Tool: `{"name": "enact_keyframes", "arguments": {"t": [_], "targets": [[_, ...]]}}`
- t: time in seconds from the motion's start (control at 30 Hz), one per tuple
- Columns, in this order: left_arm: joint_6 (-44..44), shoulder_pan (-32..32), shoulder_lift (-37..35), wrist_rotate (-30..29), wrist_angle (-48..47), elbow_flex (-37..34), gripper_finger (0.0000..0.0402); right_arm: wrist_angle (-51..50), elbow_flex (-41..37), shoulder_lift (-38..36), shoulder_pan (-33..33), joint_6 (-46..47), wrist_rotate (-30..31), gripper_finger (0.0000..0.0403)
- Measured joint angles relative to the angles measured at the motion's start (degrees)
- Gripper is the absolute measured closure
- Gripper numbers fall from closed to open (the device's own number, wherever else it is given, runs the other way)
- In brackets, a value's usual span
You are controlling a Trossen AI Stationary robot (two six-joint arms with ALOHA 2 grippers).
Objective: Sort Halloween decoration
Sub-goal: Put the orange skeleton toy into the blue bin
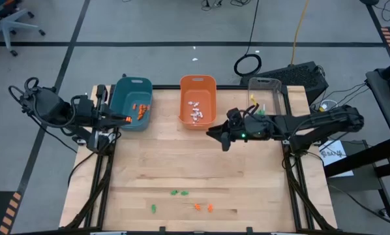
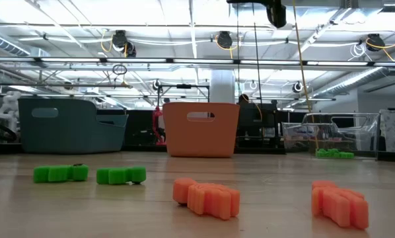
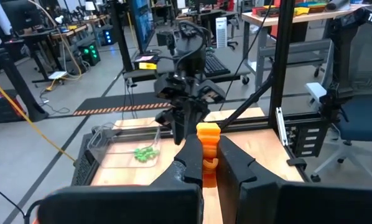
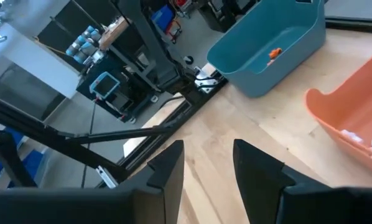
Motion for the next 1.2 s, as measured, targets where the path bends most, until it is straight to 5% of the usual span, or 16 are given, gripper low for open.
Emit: {"name": "enact_keyframes", "arguments": {"t": [0.53, 0.83, 1.2], "targets": [[-1.1, 0.0, 0.0, -0.1, 0.0, 0.0, 0.0391, 2.5, 0.4, 0.1, 8.7, -0.8, 12.8, 0.0280], [-17.6, 0.0, 0.0, -3.7, -4.6, 0.0, 0.0378, 2.6, 0.4, 0.1, 9.2, 0.2, 13.8, 0.0280], [-44.9, 4.4, -0.9, -18.7, -31.6, 0.0, 0.0375, 2.9, 0.4, 0.1, 9.2, 2.2, 13.8, 0.0280]]}}
